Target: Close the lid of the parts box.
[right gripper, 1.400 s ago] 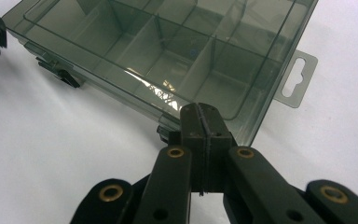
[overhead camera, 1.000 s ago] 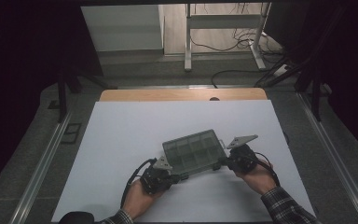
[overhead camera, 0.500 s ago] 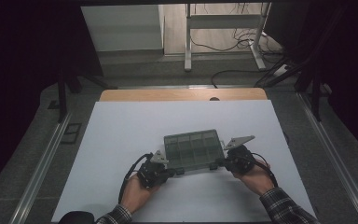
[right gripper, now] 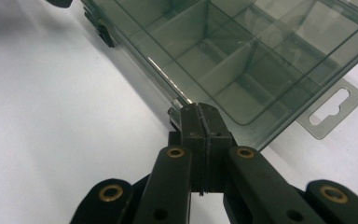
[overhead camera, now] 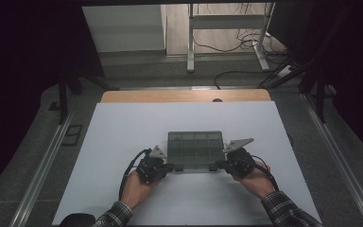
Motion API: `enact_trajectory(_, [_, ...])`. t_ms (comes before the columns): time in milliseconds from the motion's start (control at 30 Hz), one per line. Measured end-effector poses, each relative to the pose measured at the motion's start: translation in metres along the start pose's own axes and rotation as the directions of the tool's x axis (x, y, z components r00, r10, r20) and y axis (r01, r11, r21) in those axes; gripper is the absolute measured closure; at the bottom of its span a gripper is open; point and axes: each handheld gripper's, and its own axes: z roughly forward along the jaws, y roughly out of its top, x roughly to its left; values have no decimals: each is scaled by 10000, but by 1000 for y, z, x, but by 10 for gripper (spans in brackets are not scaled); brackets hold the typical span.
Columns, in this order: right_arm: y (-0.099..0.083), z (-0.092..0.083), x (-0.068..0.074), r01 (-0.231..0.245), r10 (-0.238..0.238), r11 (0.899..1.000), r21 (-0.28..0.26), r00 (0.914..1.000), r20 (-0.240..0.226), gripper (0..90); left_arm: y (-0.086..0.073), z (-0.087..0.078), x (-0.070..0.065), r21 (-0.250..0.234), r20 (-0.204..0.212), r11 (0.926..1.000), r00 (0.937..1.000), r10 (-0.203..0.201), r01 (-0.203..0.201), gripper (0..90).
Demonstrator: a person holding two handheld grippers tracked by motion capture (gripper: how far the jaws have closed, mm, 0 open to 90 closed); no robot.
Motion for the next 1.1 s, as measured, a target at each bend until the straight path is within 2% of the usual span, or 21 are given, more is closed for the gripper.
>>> enact_trajectory(233, [2,2,2,47,-47,10000,0,10000,67,891,1,0,5,-76,-52,9999,9999,-90,90,878])
enact_trajectory(467, [2,2,3,27,-28,10000,90,9999,131,890,2,-1,3,-122,-3,9999,10000,-92,92,847])
enact_trajectory(600, [2,1,4,76,-79,9999,114,9998,207,863,2,-4,2,-312,147,9994,9998,-143,148,830])
enact_trajectory(933, [4,-9,7,-221,225,9993,-309,9996,141,778,4,-14,-3,-598,291,9982,9996,-68,85,748])
enact_trajectory(967, [3,-11,8,-272,278,9990,-366,9995,167,745,4,-16,-3,-637,306,9979,9995,-77,96,739])
enact_trajectory(1100, [3,-13,8,-298,308,9985,-465,9993,191,709,3,-18,-3,-692,335,9975,9994,-80,104,715])
